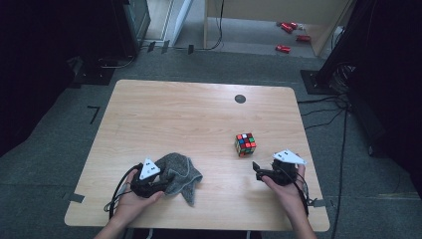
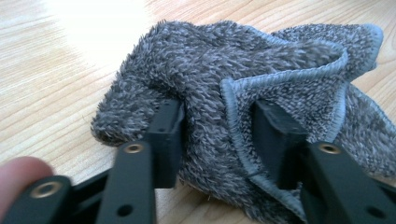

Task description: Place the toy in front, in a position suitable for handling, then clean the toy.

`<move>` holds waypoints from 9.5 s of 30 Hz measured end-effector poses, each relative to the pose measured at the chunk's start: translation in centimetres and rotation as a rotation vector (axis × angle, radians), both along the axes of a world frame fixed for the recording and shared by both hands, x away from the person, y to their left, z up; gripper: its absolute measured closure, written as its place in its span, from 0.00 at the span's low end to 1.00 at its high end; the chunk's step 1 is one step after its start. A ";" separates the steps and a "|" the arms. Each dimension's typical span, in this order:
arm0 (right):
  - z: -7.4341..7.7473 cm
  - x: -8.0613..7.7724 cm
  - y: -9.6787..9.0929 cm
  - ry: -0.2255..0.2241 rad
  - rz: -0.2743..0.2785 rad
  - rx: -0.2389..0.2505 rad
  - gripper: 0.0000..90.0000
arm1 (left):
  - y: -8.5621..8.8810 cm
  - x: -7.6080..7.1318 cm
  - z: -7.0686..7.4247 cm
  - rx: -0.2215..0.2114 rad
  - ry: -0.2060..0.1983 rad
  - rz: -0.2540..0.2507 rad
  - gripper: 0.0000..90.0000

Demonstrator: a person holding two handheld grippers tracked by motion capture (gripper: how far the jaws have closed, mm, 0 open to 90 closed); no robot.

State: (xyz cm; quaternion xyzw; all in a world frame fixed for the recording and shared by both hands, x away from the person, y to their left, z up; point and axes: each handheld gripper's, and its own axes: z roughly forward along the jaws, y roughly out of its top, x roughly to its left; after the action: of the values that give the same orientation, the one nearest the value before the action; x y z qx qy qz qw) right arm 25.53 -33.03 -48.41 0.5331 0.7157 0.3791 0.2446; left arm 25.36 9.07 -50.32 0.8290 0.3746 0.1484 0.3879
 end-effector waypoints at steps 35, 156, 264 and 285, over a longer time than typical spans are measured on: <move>-3.5 6.7 5.7 0.060 -0.085 -0.058 0.18 | 0.0 0.2 -1.1 -0.017 0.034 -0.004 0.41; -0.8 -1.3 15.6 -0.015 0.476 -0.215 0.38 | -6.2 0.9 5.1 -0.054 -0.094 -0.153 0.81; 1.9 -3.2 12.8 -0.238 0.607 -0.032 0.38 | -3.4 2.2 3.3 -0.232 -0.012 -0.326 0.84; 1.3 -2.7 12.8 -0.197 0.554 -0.062 0.38 | -3.2 1.7 4.2 -0.248 -0.068 -0.303 0.84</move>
State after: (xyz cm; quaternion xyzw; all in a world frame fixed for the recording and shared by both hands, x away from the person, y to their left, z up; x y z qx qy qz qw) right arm 22.84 -20.23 -47.16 0.2703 0.8179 0.4596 0.2164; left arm 27.02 5.82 -46.13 0.8163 0.2474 0.0690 0.5174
